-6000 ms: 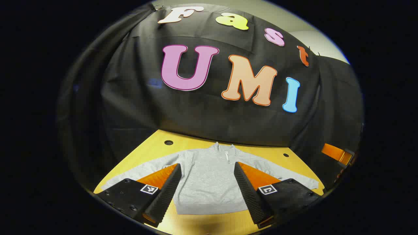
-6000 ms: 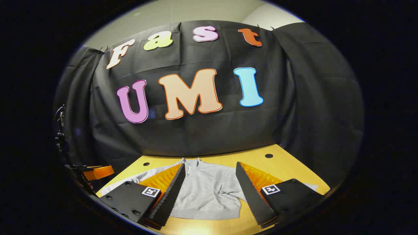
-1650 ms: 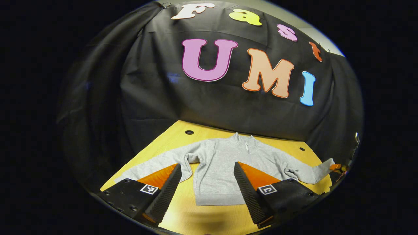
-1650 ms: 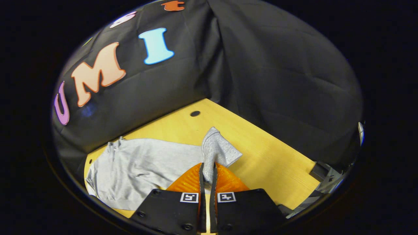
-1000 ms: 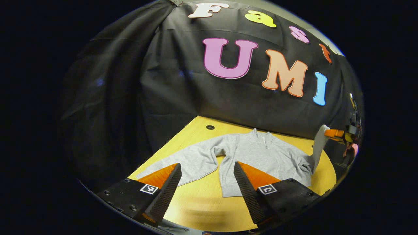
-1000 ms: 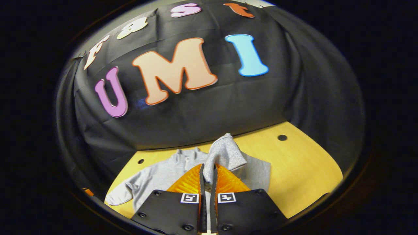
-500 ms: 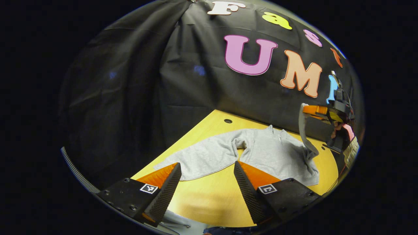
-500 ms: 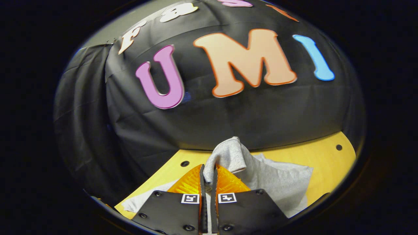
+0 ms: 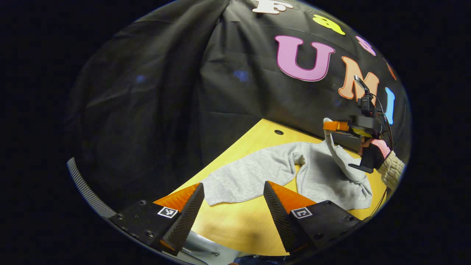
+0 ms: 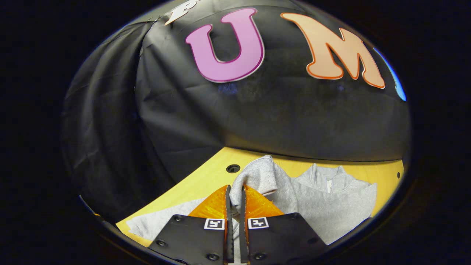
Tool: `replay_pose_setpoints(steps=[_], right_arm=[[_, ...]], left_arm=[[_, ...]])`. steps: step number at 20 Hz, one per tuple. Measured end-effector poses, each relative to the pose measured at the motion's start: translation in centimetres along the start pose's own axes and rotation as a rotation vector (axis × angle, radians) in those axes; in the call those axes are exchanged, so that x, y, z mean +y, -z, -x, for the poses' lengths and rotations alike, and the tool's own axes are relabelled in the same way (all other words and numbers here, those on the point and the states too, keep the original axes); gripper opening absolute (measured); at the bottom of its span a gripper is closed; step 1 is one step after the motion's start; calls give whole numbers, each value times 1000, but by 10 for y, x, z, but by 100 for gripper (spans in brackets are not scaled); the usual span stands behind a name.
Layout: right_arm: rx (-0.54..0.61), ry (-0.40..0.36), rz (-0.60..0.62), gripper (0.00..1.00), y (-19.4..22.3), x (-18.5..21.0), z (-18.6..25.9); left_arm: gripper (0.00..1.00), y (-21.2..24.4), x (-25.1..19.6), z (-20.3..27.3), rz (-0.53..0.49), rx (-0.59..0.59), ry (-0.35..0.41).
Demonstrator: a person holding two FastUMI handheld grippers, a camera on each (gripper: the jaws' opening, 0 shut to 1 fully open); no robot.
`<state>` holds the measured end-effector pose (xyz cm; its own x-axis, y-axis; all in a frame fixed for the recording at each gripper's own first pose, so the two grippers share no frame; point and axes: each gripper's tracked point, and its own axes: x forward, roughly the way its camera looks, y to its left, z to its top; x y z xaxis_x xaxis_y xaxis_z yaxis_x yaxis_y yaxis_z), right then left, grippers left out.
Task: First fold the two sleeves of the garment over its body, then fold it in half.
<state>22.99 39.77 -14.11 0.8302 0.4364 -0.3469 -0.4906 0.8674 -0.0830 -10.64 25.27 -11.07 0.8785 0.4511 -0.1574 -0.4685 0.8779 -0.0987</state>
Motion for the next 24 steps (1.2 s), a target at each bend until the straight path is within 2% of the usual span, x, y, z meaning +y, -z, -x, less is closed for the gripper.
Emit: replay_pose_setpoints(steps=[1, 3, 4, 7, 12, 17, 20, 24], right_arm=[[23, -7, 16, 8, 1, 9, -11], [47, -38, 53, 12, 34, 0, -17], [47, -53, 69, 22, 38, 0, -21], [35, -61, 77, 34, 39, -2, -21], [25, -64, 74, 100, 36, -12, -3], [-27, -47, 90, 99, 21, -37, 34], [-56, 14, 68, 99, 13, -70, 68], [-79, 121, 50, 99, 11, -123, 115]], left_arm=[[95, 4, 6, -4, 1, 11, -11], [95, 12, 16, -13, -7, 15, -27], [95, 18, 18, -17, -11, 22, -29], [95, 27, 21, -33, -22, 38, -29], [96, 41, 23, -63, -19, 65, -30], [96, 56, 24, -85, -53, 103, -45], [95, 65, 18, -91, -92, 116, -41], [95, 74, 13, -96, -92, 145, -25]])
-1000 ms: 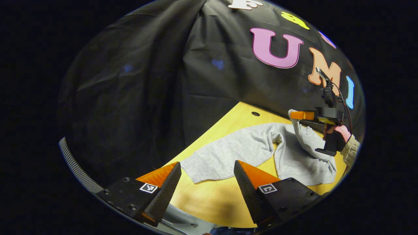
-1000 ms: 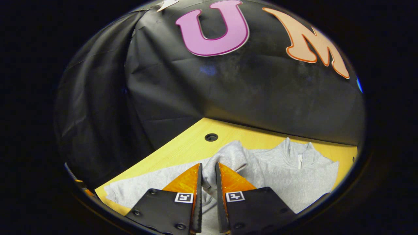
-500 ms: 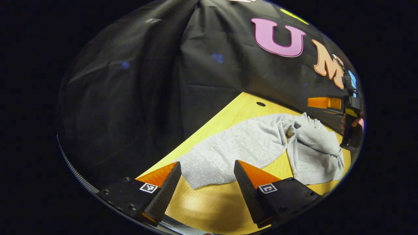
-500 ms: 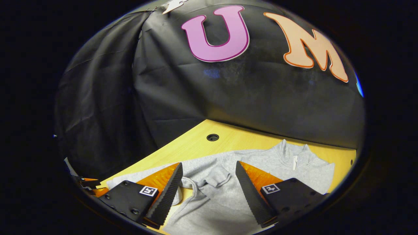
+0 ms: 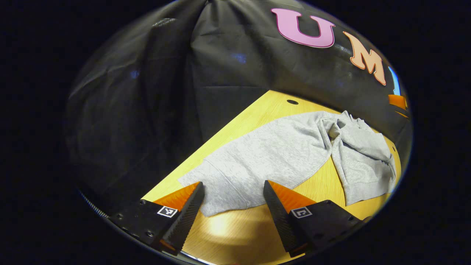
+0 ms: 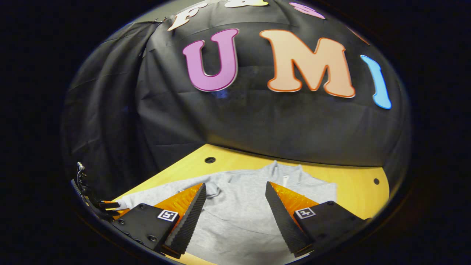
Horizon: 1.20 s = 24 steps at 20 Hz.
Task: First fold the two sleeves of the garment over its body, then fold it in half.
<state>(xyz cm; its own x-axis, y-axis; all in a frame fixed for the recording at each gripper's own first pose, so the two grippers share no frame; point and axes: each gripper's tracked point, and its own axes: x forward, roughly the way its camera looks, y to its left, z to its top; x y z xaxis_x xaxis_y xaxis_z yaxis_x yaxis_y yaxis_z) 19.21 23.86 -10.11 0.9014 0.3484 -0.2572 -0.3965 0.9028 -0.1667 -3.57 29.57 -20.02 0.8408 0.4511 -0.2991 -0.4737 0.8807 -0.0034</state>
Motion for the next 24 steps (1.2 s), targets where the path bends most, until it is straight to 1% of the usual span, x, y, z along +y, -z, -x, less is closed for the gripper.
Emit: replay_pose_setpoints(steps=[2, 5, 7, 8, 9, 12, 14, 16, 18, 19, 20, 21, 22, 23, 24], right_arm=[[3, 54, 2, 99, 2, -29, 20], [16, 131, 5, 99, 4, -70, 52], [12, 183, 0, 99, 3, -94, 74], [13, 204, -6, 99, 3, -105, 84], [16, 226, -11, 99, 6, -116, 92], [35, 278, -2, 99, 9, -142, 118], [28, 309, 1, 99, 6, -156, 133], [17, 337, -4, 100, 2, -168, 146], [17, 358, -17, 100, 3, -176, 157], [14, 371, -17, 100, 3, -181, 161], [10, 380, -14, 100, 1, -184, 166], [6, 386, -11, 100, 0, -186, 170], [5, 388, -7, 100, -1, -187, 173], [4, 391, -4, 100, -1, -188, 175], [6, 389, -3, 100, 0, -188, 178]], left_arm=[[97, 2, 0, 0, -9, -1, -9], [95, 3, -1, -3, -31, -7, -19], [90, 1, -1, -2, -31, -7, -9], [81, 2, -5, -4, -37, -11, 3], [76, 1, -7, -6, -39, -11, 8], [32, -1, -13, -11, -21, -14, 2], [14, -1, -16, -14, -12, -4, -23], [8, -2, -16, -14, -13, 15, -48], [7, -3, -18, -14, -8, 29, -59], [5, -3, -19, -15, -14, 39, -58], [2, -3, -21, -14, -19, 50, -49], [1, -4, -26, -13, -9, 71, -29], [0, -5, -33, -11, 21, 93, -9], [2, -11, -40, -8, 56, 94, 10], [1, -20, -46, -7, 87, 81, 26]])
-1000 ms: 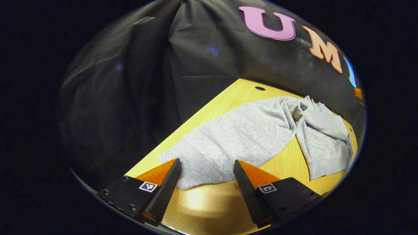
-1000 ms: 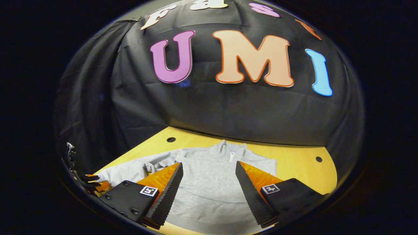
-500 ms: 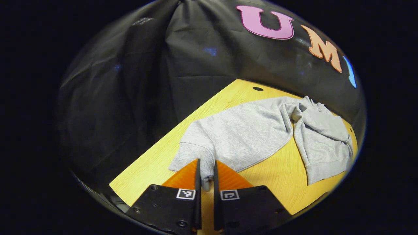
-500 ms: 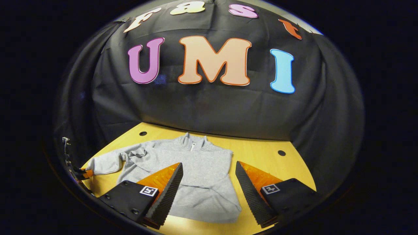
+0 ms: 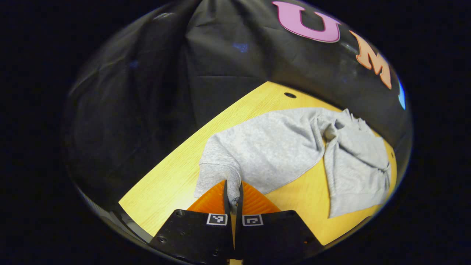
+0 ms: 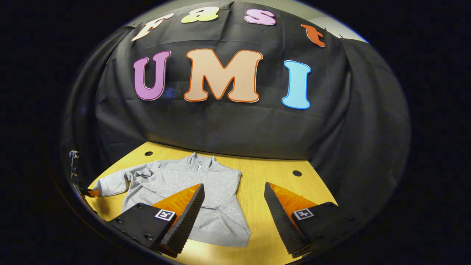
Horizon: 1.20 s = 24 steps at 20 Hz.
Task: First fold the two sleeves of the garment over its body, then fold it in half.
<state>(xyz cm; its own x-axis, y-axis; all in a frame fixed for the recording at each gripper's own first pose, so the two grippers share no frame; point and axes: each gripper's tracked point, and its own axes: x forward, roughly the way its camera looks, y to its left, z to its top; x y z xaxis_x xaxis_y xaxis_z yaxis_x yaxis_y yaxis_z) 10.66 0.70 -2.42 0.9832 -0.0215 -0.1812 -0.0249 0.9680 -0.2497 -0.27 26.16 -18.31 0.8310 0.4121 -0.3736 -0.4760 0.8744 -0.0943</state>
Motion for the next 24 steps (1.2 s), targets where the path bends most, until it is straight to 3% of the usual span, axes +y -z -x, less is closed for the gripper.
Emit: replay_pose_setpoints(steps=[5, 12, 24], right_arm=[[14, -5, 3, 100, 12, -7, 6], [35, -23, -53, 100, 29, -15, 8], [84, 41, -174, 100, 66, -77, 16]], left_arm=[[0, -49, -63, 16, 39, -77, 108], [0, -98, -214, 51, -78, -170, 351], [0, -83, -456, 98, -289, -182, 685]])
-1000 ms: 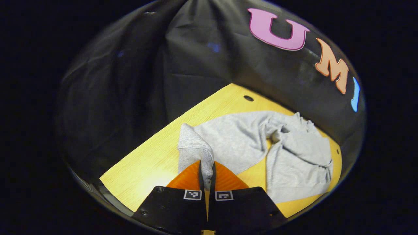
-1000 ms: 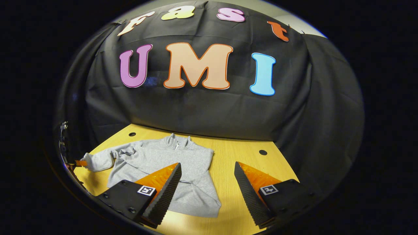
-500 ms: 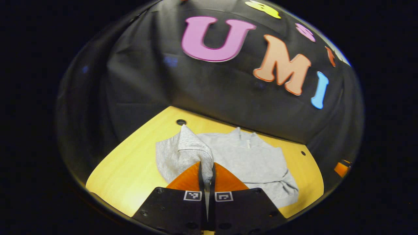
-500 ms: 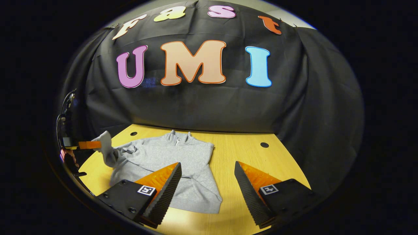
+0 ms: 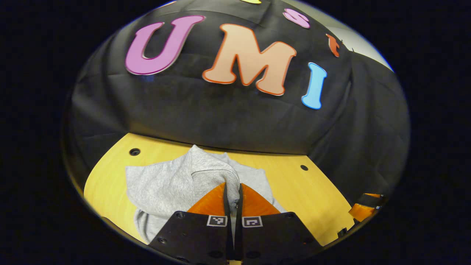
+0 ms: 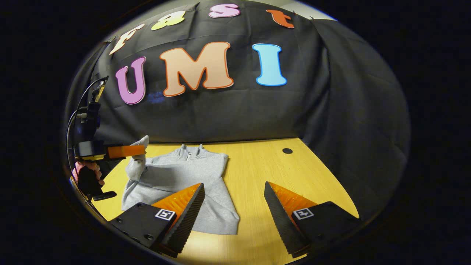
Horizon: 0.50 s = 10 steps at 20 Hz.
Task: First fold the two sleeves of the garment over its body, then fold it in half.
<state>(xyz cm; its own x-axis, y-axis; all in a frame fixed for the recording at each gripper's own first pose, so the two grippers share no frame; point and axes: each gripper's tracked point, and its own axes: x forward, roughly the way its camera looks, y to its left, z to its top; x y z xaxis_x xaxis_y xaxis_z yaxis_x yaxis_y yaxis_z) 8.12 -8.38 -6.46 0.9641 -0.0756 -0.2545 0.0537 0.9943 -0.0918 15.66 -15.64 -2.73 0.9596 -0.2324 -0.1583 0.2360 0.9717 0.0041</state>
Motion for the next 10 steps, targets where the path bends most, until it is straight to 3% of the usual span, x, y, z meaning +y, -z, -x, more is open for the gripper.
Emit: replay_pose_setpoints(steps=[7, 10], right_arm=[[19, 72, -49, 100, 9, -50, 4], [17, 96, -71, 99, 10, -66, 4]], left_arm=[[0, 15, -102, -65, -95, 42, 169], [0, 39, -123, -93, -124, 96, 163]])
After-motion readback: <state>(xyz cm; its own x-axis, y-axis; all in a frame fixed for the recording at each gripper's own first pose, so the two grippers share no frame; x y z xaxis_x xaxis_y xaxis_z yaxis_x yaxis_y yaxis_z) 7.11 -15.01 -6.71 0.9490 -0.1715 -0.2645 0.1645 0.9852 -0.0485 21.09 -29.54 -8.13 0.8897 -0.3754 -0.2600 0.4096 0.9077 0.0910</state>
